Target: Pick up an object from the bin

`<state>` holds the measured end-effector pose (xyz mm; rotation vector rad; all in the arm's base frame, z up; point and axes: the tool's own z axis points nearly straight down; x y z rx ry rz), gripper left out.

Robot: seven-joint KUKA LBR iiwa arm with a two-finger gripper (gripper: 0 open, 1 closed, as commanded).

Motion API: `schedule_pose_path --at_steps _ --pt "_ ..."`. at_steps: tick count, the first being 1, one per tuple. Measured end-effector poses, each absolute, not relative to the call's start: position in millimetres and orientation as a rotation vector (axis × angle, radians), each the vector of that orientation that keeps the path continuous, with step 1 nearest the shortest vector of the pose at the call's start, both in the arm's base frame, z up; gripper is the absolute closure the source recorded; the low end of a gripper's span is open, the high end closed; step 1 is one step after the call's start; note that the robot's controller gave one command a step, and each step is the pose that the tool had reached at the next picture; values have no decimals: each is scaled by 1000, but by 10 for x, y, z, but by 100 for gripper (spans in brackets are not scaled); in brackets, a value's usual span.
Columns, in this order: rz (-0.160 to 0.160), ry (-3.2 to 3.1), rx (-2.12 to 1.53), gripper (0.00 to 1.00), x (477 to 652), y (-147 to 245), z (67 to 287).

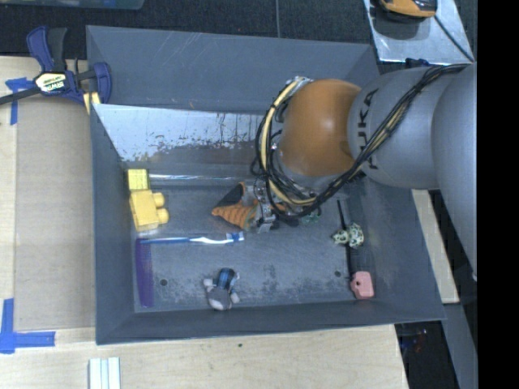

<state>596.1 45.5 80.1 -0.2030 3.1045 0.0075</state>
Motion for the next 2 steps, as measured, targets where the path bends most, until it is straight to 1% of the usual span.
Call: schedule_pose_path --at_steps 1,2 --pt "8 3102 -202 100 5964 454 889" --pt "8 3100 -200 100 5967 453 1082"
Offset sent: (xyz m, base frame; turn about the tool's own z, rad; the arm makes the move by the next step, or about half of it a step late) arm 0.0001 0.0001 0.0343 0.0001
